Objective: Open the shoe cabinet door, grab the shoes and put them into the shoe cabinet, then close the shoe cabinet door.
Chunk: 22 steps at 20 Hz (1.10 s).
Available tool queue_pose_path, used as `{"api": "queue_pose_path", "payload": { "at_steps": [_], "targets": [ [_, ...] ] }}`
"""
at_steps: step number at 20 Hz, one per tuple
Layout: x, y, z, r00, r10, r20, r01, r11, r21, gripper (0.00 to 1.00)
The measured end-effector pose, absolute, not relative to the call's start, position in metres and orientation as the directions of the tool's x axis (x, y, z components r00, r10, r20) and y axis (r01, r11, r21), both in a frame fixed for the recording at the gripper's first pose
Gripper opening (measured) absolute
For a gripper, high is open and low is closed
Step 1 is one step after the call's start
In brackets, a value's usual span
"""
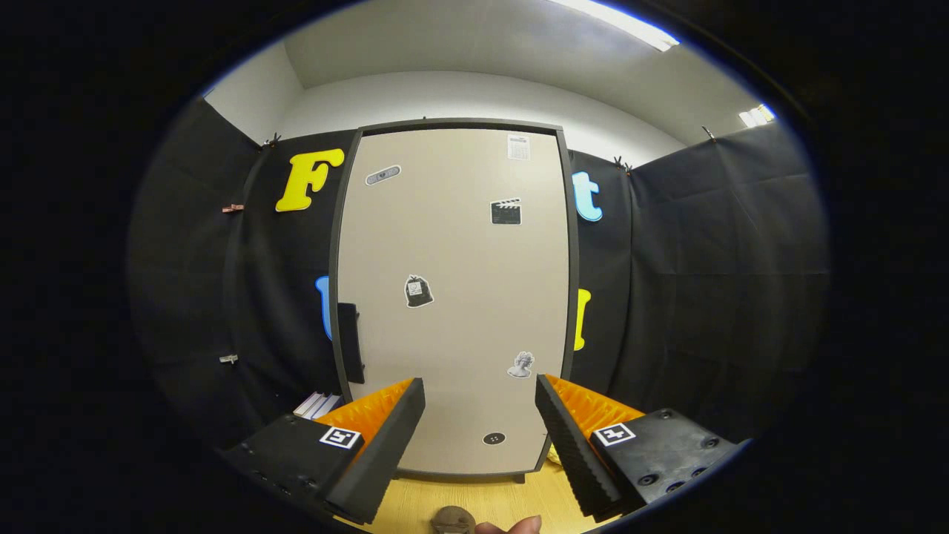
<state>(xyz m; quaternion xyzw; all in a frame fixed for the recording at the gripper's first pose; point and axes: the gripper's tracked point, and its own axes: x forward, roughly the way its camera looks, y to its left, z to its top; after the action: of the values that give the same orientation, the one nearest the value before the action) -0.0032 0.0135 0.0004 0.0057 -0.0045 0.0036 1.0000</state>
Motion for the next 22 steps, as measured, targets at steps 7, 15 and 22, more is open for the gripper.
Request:
{"api": "queue_pose_path", "payload": {
  "at_steps": [7,15,22],
  "targets": [
    [0.005,0.046,-0.001,0.998,0.063,0.011,-0.063,0.997,0.036,0.98],
    [0.061,0.142,-0.004,0.983,0.182,0.000,-0.181,0.980,0.079,0.98],
    [0.124,0.191,-0.034,0.985,0.172,-0.031,-0.169,0.983,0.066,0.98]
  ]
}}
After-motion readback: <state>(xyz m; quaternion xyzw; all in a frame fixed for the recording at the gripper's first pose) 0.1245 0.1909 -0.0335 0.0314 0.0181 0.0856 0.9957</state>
